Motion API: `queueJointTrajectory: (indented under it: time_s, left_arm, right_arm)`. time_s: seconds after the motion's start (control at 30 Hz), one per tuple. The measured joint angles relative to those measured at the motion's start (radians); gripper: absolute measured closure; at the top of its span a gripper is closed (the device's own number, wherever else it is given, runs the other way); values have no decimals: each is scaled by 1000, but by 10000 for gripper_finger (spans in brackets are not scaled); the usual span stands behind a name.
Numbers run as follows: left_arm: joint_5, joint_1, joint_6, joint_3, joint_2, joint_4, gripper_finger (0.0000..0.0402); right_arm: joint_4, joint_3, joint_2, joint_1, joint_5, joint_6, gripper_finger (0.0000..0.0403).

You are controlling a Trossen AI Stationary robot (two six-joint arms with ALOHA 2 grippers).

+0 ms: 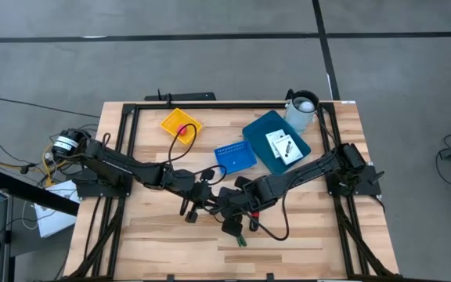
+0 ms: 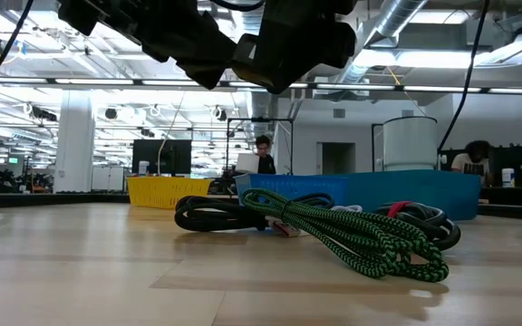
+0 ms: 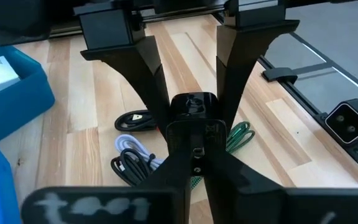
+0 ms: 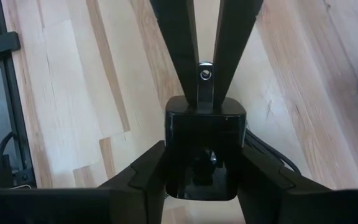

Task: Pick and place items into bin
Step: Put the black charger adapter into the yellow bin

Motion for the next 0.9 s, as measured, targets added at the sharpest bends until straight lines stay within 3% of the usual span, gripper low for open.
queueJointTrajectory:
  time_s: [0.1, 0.4, 0.9]
  left_arm:
    - [0, 0, 0, 0, 0, 0, 391]
    - [-4, 1, 7, 0, 0, 1, 393]
    - [-18, 0, 7, 0, -1, -22, 395]
  right_arm:
    - [0, 0, 0, 0, 0, 0, 253]
    - [6, 0, 0, 0, -5, -1, 178]
    - [3, 0, 0, -1, -48, -44, 190]
